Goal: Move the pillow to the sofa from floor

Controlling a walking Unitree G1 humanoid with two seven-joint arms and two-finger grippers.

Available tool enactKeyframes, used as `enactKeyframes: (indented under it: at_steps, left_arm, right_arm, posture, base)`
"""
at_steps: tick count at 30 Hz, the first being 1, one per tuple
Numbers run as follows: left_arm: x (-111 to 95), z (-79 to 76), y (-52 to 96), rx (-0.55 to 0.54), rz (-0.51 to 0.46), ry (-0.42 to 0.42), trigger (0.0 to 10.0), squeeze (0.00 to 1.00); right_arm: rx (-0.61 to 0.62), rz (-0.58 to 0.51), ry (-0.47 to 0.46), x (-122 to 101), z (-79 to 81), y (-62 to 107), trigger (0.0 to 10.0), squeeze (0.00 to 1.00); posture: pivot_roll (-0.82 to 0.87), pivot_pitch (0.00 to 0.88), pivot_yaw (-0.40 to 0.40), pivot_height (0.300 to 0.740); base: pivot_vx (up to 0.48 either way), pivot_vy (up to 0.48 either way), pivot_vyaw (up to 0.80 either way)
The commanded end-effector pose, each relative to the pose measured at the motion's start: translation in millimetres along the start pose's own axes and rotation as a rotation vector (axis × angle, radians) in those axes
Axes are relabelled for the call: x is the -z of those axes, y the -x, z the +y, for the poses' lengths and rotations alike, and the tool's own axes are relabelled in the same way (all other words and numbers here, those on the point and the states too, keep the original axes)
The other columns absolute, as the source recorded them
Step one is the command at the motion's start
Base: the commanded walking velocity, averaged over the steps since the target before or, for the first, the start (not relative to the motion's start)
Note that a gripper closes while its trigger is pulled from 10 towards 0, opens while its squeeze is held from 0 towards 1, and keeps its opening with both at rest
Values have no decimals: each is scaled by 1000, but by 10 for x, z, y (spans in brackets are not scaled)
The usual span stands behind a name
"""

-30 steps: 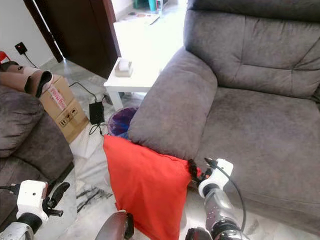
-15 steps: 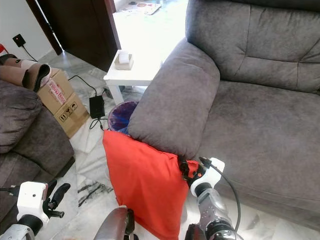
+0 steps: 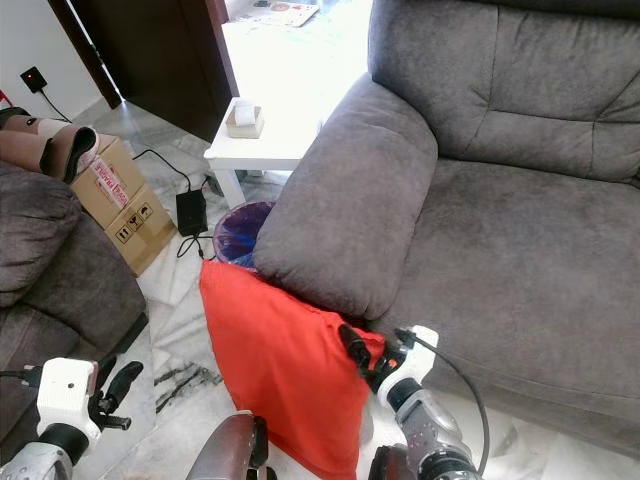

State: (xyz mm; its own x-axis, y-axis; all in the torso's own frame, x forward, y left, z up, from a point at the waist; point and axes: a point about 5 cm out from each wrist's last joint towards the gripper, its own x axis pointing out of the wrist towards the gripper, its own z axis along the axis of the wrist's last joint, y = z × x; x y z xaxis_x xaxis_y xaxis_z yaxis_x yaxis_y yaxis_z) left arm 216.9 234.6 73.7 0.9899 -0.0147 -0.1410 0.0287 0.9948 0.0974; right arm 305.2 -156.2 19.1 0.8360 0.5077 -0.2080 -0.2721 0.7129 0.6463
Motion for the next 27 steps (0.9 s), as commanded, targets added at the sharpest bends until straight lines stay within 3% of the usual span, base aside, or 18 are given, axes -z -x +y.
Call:
enactKeyframes:
  at_steps: [1, 4, 5, 6, 7, 8, 15, 27]
  left_arm:
    - [85, 13, 32, -6, 44, 18, 10000, 0]
    - [88, 2, 36, -4, 44, 19, 10000, 0]
    - [89, 0, 40, -4, 45, 18, 10000, 0]
    - [91, 2, 46, -5, 46, 18, 10000, 0]
    - [91, 2, 46, -5, 46, 18, 10000, 0]
    - [93, 10, 51, -7, 47, 17, 10000, 0]
    - [88, 11, 20, -10, 44, 17, 10000, 0]
    - [91, 53, -2, -34, 39, 15, 10000, 0]
  right_arm:
    - [-7, 70, 6, 163, 2, 32, 10000, 0]
    - [-4, 76, -3, 185, 7, 30, 10000, 0]
    - [-6, 77, -8, 192, 13, 26, 8863, 0]
    - [-7, 84, -10, 209, 25, 18, 3137, 0]
    - [-7, 84, -10, 209, 25, 18, 3137, 0]
    - [-12, 100, -6, 237, 38, 12, 0, 0]
    - [-41, 143, -8, 346, 85, 6, 0, 0]
    - [-26, 147, 18, 327, 37, 44, 0, 0]
  posture:
    - [301, 211, 88, 618]
    - [307, 214, 87, 618]
    - [308, 215, 87, 618]
    - [308, 216, 88, 618]
    - [308, 216, 88, 618]
    - [309, 216, 88, 618]
    - [305, 209, 83, 618]
    - [294, 198, 61, 618]
  base:
    - [0, 0, 0]
    - [0, 0, 0]
    - [0, 0, 0]
    - [0, 0, 0]
    - [0, 0, 0]
    - [0, 0, 0]
    - [0, 0, 0]
    - [0, 0, 0]
